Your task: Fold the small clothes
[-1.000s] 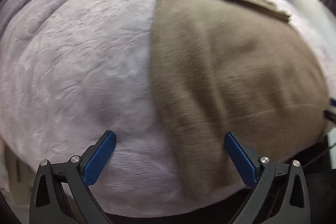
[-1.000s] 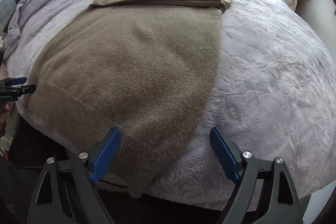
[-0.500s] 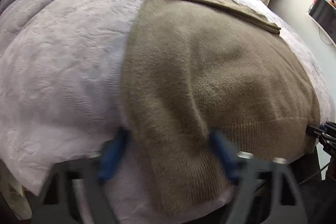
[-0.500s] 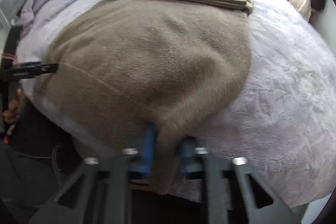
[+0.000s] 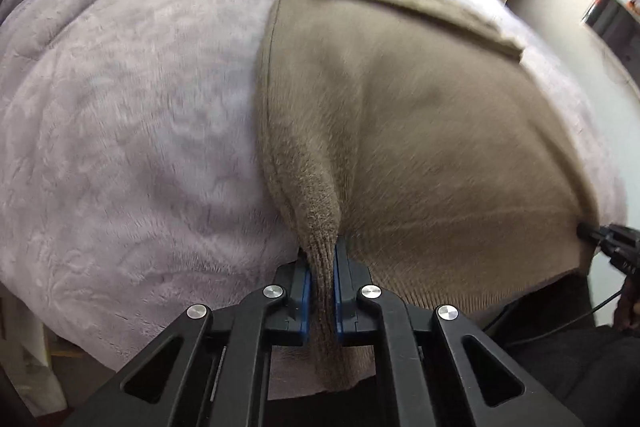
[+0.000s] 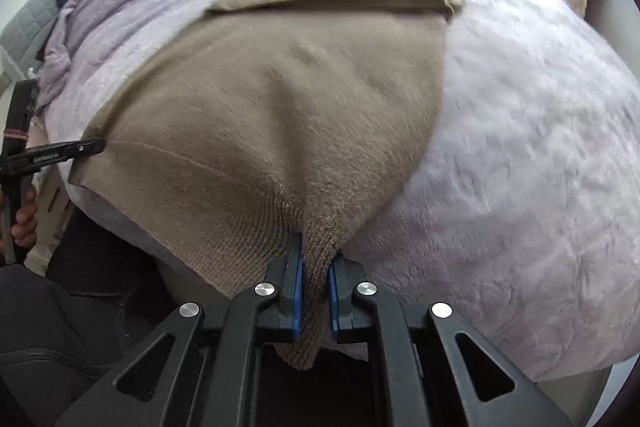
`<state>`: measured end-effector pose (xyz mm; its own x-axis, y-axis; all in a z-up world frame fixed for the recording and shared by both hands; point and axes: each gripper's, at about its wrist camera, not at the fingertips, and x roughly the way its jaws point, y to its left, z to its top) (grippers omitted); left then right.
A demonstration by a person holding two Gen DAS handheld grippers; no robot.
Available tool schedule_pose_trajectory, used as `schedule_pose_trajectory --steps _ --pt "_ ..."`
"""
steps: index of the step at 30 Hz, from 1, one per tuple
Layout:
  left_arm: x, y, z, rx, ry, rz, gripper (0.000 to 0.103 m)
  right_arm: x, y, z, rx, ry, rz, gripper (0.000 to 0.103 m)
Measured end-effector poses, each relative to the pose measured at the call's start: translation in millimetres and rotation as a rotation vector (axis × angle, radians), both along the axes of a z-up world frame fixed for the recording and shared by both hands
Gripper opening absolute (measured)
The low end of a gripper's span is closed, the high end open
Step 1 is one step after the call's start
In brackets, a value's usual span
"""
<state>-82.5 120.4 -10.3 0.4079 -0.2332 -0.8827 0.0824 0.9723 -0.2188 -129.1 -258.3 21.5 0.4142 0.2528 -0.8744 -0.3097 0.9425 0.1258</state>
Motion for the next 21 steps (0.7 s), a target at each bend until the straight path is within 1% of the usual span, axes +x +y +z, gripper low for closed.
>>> schedule_pose_trajectory --steps 1,2,5,6,7,8,9,10,11,12,14,15,16,18,20,21 --pt "1.7 -0.3 -5.9 0.002 0.014 0.002 0.010 0.9 0.0 -5.2 -0.005 0.016 -0.004 0.010" --pt "0.7 -0.2 -5.6 0.002 0.014 0.004 0.010 0.9 1.2 -8.2 -0.014 0.018 -0.005 0.010" --pt "-2.9 -1.6 2.7 0.021 0.021 -0.034 0.010 -1.6 5.0 -4.1 -0.040 0.011 0.014 0.013" --pt "-4.0 -2.2 5.9 0.031 0.021 -0.047 0.017 -1.2 3.6 -2.5 -0.037 0.025 0.015 0.017" --pt "-7.3 -0.5 10.5 0.053 0.028 -0.059 0.046 -1.5 1.1 -0.5 -0.022 0.032 0.011 0.025" --pt "-9.8 0.2 13.8 0.083 0.027 -0.057 0.066 -1.9 -3.7 3.4 -0.008 0.034 -0.005 0.029" --pt "-13.3 1.0 20.7 0.139 -0.004 -0.037 0.098 -2.5 -8.4 7.7 0.000 0.024 -0.023 0.037" --pt "-16.7 2.1 28.5 0.165 -0.049 -0.020 0.101 -1.7 -15.4 12.0 0.008 0.001 -0.046 0.045" --pt "-18.9 3.3 37.0 0.174 -0.091 -0.011 0.101 -1.3 -21.5 20.1 0.013 -0.034 -0.077 0.049" --pt "-17.3 4.0 45.5 0.155 -0.111 -0.009 0.101 0.1 -27.2 30.1 0.016 -0.079 -0.111 0.052" --pt "-9.5 0.6 56.4 0.113 -0.140 0.001 0.101 5.8 -29.3 46.3 0.018 -0.147 -0.130 0.052" --pt "-4.9 -3.3 60.2 0.102 -0.154 0.000 0.101 9.9 -25.5 51.0 0.021 -0.165 -0.117 0.052" --pt "7.4 -17.1 63.9 0.094 -0.162 -0.008 0.101 13.0 -20.7 52.9 0.023 -0.174 -0.100 0.052" --pt "22.1 -37.5 65.9 0.072 -0.172 -0.033 0.101 23.7 1.5 52.2 0.013 -0.197 -0.038 0.052" --pt "37.6 -61.7 62.4 0.057 -0.188 -0.097 0.101 32.9 21.7 41.6 0.002 -0.185 0.019 0.052" --pt "45.8 -71.1 55.8 0.063 -0.186 -0.123 0.101 39.6 31.7 33.7 -0.004 -0.166 0.046 0.052"
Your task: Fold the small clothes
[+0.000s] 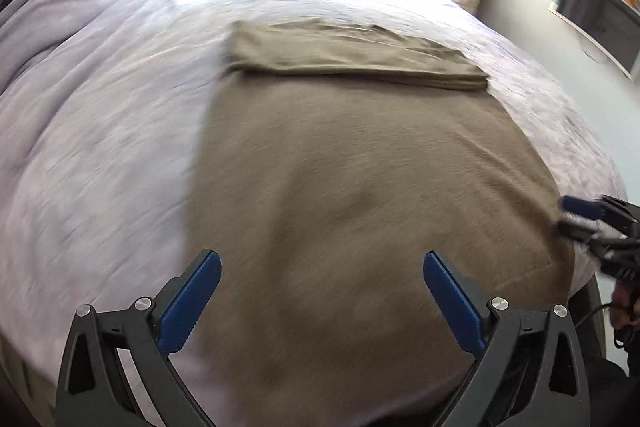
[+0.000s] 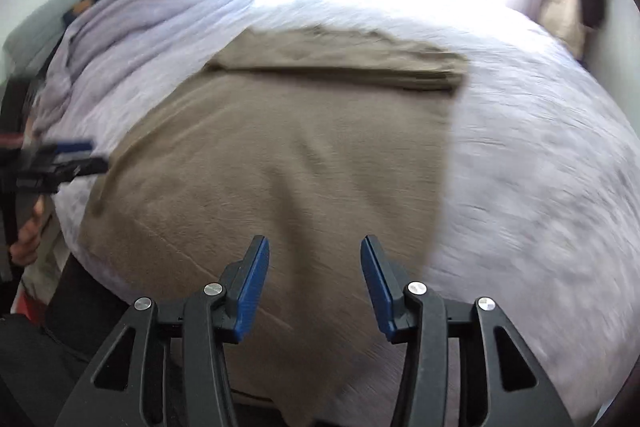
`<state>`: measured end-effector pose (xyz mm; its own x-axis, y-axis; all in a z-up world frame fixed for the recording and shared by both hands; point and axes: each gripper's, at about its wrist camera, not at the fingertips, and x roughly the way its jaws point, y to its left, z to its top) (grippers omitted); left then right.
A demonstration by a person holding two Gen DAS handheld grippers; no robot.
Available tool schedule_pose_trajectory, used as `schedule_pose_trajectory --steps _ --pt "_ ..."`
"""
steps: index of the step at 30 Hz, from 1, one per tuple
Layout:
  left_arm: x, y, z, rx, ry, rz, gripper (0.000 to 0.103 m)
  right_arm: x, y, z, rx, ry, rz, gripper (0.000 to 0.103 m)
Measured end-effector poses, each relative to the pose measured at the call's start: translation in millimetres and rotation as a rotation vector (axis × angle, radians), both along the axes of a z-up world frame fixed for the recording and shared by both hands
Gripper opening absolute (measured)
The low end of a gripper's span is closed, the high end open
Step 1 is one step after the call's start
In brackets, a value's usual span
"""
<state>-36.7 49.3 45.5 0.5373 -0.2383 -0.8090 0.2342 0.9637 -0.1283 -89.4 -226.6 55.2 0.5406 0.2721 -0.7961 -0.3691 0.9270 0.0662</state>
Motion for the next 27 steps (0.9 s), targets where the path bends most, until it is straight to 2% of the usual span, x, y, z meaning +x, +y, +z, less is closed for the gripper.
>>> schedule_pose_trajectory --steps 2,3,4,5,6,9,11,14,15,17,20,22,27 --pt "15.8 -6.9 -19.0 0.053 0.035 0.004 0.101 9.5 10.4 -15.5 -0.019 0.038 0.025 0.052" --pt "23.9 -0.4 -36.9 0.097 0.089 0.044 0.101 13.2 10.5 -23.4 -0.050 0.043 0.019 0.053" --pt "26.3 4.9 -45.9 0.093 0.115 0.059 0.102 16.9 6.1 -32.7 -0.078 0.047 0.007 0.054" --pt "23.0 17.9 -49.9 0.033 0.112 0.056 0.102 17.8 -0.5 -36.6 -0.050 0.054 0.005 0.054" --pt "16.5 26.7 -46.4 0.006 0.096 0.056 0.102 18.6 -8.0 -36.2 0.003 0.061 0.000 0.054" --pt "1.6 33.4 -36.0 0.018 0.093 0.057 0.102 15.8 -27.1 -34.6 0.065 0.097 -0.033 0.054" --pt "-10.9 41.5 -30.1 0.071 0.097 0.108 0.102 7.9 -28.1 -30.3 0.041 0.096 -0.045 0.054" --pt "-29.9 65.1 -27.1 0.026 0.092 0.141 0.102 -14.7 -36.1 -17.0 0.018 0.069 -0.040 0.060" --pt "-36.0 71.1 -28.7 0.023 0.096 0.151 0.102 -22.6 -38.9 -14.9 0.006 0.063 -0.038 0.068" --pt "-40.4 78.6 -35.7 0.007 0.109 0.139 0.102 -40.4 -47.8 -12.6 -0.008 0.055 -0.019 0.071" --pt "-40.8 68.9 -48.8 -0.001 0.138 0.096 0.102 -53.2 -54.5 -12.3 0.018 0.068 0.019 0.071" --pt "-39.8 58.4 -52.7 0.000 0.135 0.073 0.102 -54.9 -54.2 -18.1 0.076 0.086 0.040 0.071" --pt "-38.9 36.3 -61.6 0.050 0.132 0.066 0.102 -45.0 -46.3 -50.7 0.170 0.176 0.060 0.071"
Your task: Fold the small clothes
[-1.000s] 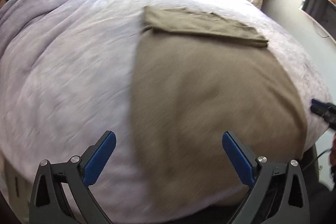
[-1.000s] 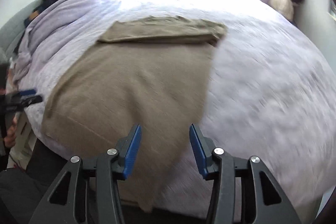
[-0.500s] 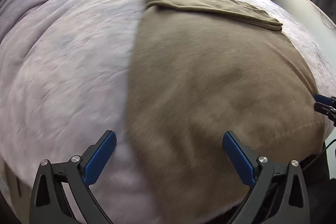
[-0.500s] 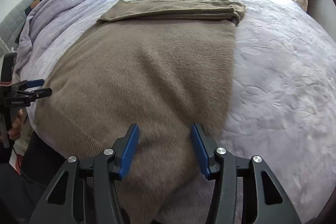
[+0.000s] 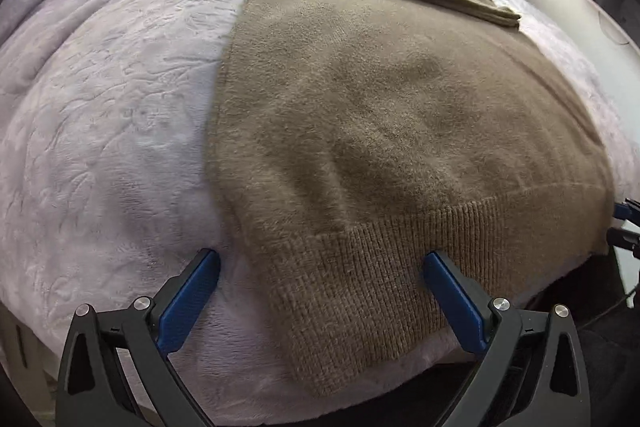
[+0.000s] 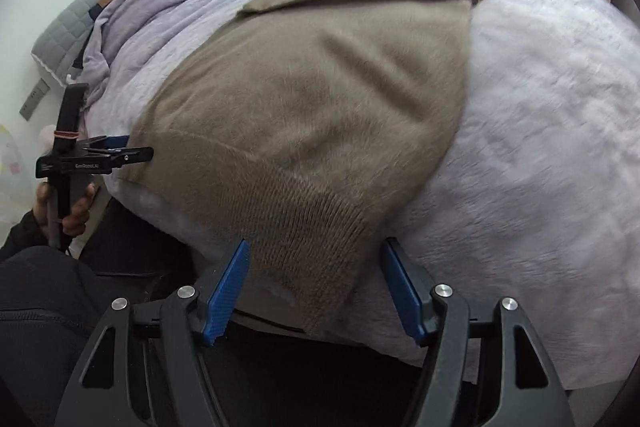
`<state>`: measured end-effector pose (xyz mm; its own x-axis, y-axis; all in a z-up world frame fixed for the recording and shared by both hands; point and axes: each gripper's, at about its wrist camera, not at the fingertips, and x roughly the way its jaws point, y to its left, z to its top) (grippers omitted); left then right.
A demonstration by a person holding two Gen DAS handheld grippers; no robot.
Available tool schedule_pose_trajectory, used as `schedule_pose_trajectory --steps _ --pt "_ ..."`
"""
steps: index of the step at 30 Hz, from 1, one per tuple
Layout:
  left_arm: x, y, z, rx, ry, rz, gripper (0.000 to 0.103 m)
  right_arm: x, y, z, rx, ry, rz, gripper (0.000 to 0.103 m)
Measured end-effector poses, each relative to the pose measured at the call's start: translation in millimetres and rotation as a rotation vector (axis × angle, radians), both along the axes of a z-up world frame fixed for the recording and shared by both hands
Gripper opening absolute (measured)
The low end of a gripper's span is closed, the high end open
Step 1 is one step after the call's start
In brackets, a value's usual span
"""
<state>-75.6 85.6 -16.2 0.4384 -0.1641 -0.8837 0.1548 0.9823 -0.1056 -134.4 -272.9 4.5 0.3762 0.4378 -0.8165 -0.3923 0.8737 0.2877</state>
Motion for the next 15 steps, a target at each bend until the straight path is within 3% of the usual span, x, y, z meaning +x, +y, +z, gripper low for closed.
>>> schedule_pose_trajectory --steps 2,5,7,10,15 --pt "1.4 -7.1 -0.5 0.004 -0.011 0.012 0.102 -1.9 2.9 -4.9 0.010 -0.030 -0.013 0.070" --pt "6.1 -17.6 -1.6 0.018 -0.019 0.012 0.099 -2.2 11.6 -5.9 0.006 -0.062 0.007 0.052" --pt "5.9 -23.0 0.6 0.008 -0.026 -0.011 0.081 -2.8 14.6 -7.6 -0.023 -0.072 0.013 0.031" --pt "4.9 -32.4 6.0 0.023 -0.042 -0.040 0.062 -3.5 6.1 -8.0 0.012 -0.054 0.001 0.019" --pt "4.1 -31.0 7.0 0.016 -0.048 -0.045 0.062 -2.3 4.7 -11.7 0.026 -0.017 0.004 0.021"
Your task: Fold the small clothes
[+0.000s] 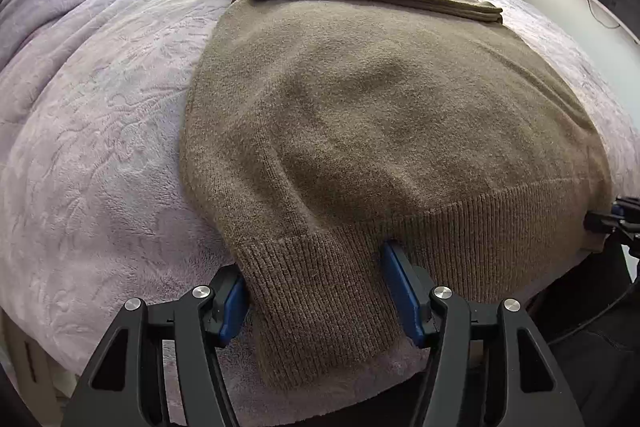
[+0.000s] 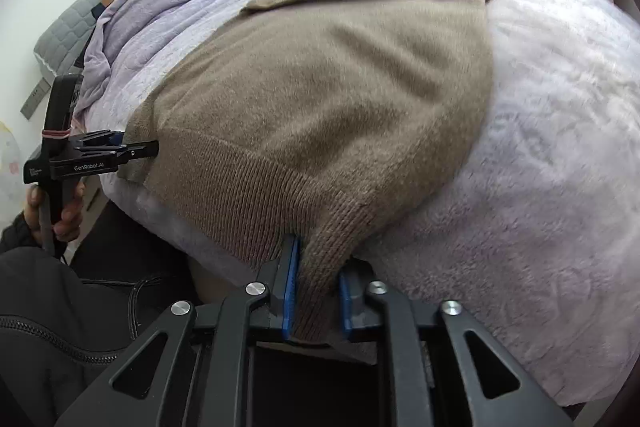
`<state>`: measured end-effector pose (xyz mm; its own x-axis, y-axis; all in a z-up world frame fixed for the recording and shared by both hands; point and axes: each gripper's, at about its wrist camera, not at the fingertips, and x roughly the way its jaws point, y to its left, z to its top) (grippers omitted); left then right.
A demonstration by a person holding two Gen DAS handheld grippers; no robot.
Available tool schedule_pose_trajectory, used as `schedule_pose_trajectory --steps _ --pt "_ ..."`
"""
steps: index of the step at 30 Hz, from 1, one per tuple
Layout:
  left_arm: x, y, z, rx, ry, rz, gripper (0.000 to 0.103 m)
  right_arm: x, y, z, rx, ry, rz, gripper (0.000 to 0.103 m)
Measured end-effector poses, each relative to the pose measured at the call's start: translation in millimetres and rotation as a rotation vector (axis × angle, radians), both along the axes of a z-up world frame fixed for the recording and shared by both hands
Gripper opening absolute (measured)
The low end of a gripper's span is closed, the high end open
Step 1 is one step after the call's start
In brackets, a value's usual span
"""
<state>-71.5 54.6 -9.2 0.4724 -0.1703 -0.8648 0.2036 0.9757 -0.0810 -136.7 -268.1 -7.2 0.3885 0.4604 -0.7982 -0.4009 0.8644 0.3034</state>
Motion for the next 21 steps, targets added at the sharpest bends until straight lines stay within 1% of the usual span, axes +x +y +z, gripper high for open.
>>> schedule_pose_trajectory --steps 2,3,5,6,7,9,12,13,14,15,16,17,18,19,20,21 --pt "-0.8 0.7 0.1 -0.006 -0.006 0.000 0.059 1.8 -3.1 -2.1 0.026 0.009 -0.016 0.022" --pt "-3.1 2.7 0.6 -0.006 -0.010 -0.002 0.055 1.9 -3.7 -3.1 0.030 0.009 -0.017 0.021" --pt "-7.5 5.9 3.3 -0.010 -0.017 -0.010 0.039 -0.6 -1.7 -2.0 0.020 -0.005 -0.010 0.018" --pt "-9.6 6.7 4.8 -0.025 -0.013 -0.021 0.021 -1.4 -0.9 -0.6 0.019 -0.010 -0.005 0.014" --pt "-10.5 7.7 6.5 -0.043 -0.008 -0.025 0.015 -2.6 0.5 1.1 0.018 -0.016 0.000 0.013" --pt "-10.9 10.4 7.9 -0.063 -0.003 -0.020 0.015 -4.7 1.3 5.6 0.009 -0.030 0.008 0.013" --pt "-11.4 21.1 6.0 -0.134 0.013 -0.010 0.015 -5.0 -0.5 10.3 0.007 -0.034 0.007 0.013" --pt "-11.2 26.3 4.4 -0.161 0.028 0.002 0.023 -3.7 -0.9 8.7 0.000 -0.022 0.005 0.017" --pt "-11.3 30.8 2.8 -0.181 0.043 0.011 0.030 -1.8 -2.3 5.3 -0.001 0.004 0.005 0.019" --pt "-12.4 33.6 2.2 -0.194 0.049 0.010 0.042 -0.5 -3.8 1.2 0.000 0.031 0.000 0.022" --pt "-15.6 36.5 2.8 -0.216 0.051 -0.010 0.059 0.3 -5.4 -1.0 0.004 0.045 0.003 0.027" --pt "-19.0 37.1 3.6 -0.218 0.050 -0.021 0.068 -0.1 -5.9 -2.4 0.013 0.058 0.011 0.029" --pt "-22.5 36.1 4.6 -0.194 0.044 -0.020 0.093 -0.7 -5.7 -2.4 0.017 0.057 0.016 0.035" --pt "-26.3 34.6 5.9 -0.142 0.033 -0.005 0.103 -1.5 -3.8 -2.4 0.016 0.055 0.020 0.040" --pt "-30.9 33.9 7.9 -0.097 0.013 0.003 0.103 -2.4 -2.1 -2.3 0.016 0.056 0.026 0.043" --pt "-33.7 34.3 8.7 -0.093 0.011 -0.008 0.103 -3.4 -0.5 -1.6 0.016 0.053 0.033 0.046"
